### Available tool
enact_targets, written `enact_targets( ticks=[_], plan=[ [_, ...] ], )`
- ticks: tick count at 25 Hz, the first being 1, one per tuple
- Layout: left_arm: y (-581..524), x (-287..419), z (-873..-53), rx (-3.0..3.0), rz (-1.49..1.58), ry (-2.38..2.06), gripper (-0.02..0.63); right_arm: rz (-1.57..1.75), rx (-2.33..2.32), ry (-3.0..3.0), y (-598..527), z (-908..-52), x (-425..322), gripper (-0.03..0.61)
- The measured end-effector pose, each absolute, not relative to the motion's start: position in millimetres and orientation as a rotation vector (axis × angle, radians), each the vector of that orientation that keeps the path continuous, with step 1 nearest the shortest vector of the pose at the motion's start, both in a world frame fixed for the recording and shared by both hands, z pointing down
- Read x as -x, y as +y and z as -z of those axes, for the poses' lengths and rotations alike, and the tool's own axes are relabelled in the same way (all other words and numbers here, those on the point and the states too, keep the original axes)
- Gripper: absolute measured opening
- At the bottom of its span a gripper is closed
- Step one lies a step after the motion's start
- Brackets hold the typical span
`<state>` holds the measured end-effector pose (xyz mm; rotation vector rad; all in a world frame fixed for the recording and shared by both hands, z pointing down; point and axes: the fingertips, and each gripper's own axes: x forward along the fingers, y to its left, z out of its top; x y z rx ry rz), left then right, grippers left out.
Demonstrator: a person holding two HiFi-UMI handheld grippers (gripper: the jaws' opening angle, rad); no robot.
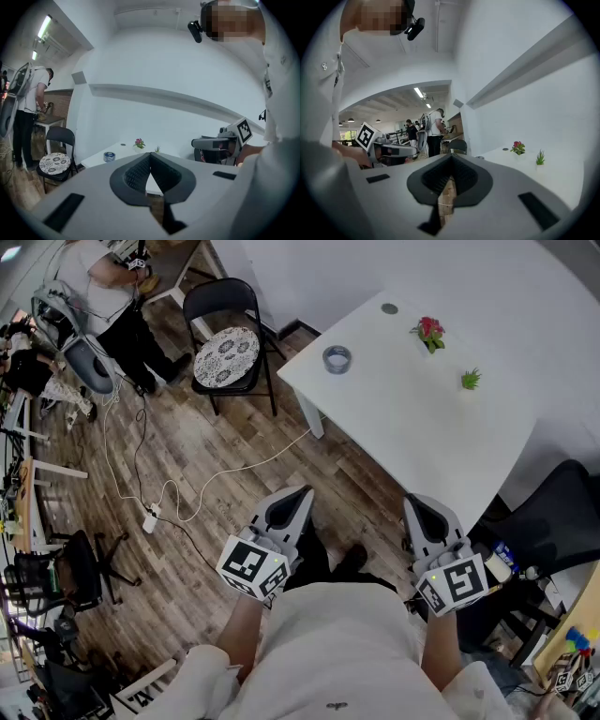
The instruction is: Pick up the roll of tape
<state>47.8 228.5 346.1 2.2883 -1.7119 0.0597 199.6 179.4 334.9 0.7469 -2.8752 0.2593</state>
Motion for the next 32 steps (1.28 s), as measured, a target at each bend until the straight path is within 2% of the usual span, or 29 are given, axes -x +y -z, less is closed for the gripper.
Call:
enact_targets(
  ticks=[19,25,26,28,32],
  plan=[
    [227,-64,-359,-2.317,-0.058,-1.658,0.021,-0.318,-0.736,-2.909,189,-345,-201,0.010],
    [213,-42,-360,-2.338,-0.060,-1.645,0.023,-0.335,-0.715,-2.889,180,-348,-173,0.070],
    [211,-36,-360,-2.337,-0.061,-1.638,0.033,-0.337,-0.713,-2.888,178,-347,-166,0.083],
    [204,-23,-361,-2.339,-0.058,-1.630,0.094,-0.331,-0.714,-2.889,174,-344,-152,0.101],
    [187,3,-360,-2.357,-0.045,-1.614,0.103,-0.317,-0.736,-2.878,161,-339,-126,0.157]
  ],
)
